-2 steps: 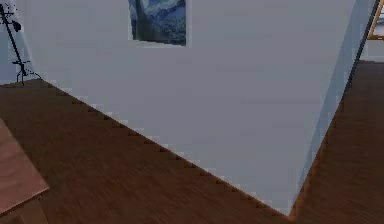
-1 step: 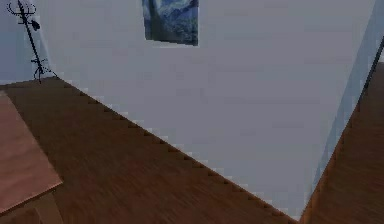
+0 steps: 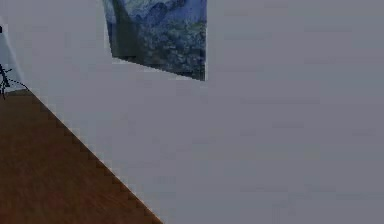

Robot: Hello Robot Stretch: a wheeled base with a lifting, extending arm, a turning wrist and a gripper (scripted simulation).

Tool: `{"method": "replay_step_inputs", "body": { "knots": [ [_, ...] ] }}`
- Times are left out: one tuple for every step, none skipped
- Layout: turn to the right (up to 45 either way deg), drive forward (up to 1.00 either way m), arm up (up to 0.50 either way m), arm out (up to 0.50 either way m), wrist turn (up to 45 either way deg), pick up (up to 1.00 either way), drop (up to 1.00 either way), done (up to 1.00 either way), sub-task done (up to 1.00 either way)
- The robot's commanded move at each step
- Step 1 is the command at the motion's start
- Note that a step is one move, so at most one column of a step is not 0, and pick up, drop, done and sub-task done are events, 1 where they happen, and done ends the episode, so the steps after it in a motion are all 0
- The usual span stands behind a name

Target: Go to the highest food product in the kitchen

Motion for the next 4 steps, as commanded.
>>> {"method": "replay_step_inputs", "body": {
  "knots": [
    [-24.0, 0.00, 0.00, 0.00, 0.0, 0.00, 0.00, 0.00, 0.00],
    [0.0, 0.05, 0.00, 0.00, 0.0, 0.00, 0.00, 0.00, 0.00],
    [-21.0, 0.00, 0.00, 0.00, 0.0, 0.00, 0.00, 0.00, 0.00],
    [0.0, 1.00, 0.00, 0.00, 0.0, 0.00, 0.00, 0.00, 0.00]
  ]
}}
